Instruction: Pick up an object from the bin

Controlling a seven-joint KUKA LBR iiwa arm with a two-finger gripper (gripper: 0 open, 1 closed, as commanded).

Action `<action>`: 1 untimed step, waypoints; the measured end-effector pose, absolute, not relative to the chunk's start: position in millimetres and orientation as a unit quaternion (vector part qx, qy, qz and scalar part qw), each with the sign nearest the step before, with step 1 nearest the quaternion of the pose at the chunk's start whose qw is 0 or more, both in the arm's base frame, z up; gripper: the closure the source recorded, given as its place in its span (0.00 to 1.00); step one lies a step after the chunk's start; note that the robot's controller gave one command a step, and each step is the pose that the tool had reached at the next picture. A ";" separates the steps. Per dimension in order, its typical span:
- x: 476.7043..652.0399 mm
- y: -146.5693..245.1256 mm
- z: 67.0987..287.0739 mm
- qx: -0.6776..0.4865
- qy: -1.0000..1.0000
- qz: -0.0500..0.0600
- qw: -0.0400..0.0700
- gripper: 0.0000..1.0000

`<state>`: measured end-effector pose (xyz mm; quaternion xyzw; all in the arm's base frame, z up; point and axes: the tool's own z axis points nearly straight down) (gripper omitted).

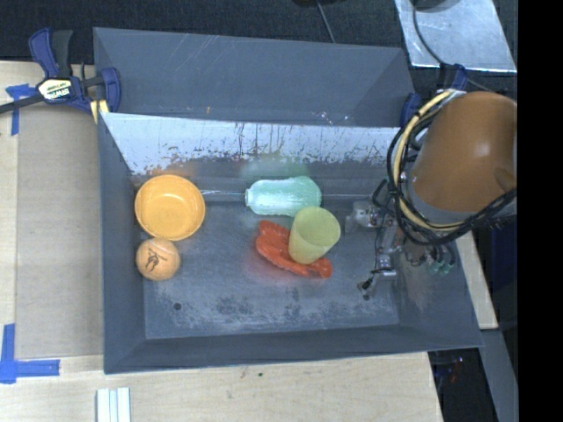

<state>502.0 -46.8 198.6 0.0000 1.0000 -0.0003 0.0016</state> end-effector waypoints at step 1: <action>521.2 54.1 74.1 0.049 0.999 0.000 0.008 0.00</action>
Offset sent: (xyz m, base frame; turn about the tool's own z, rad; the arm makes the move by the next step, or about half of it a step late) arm 0.0145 0.0880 -0.0753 0.2130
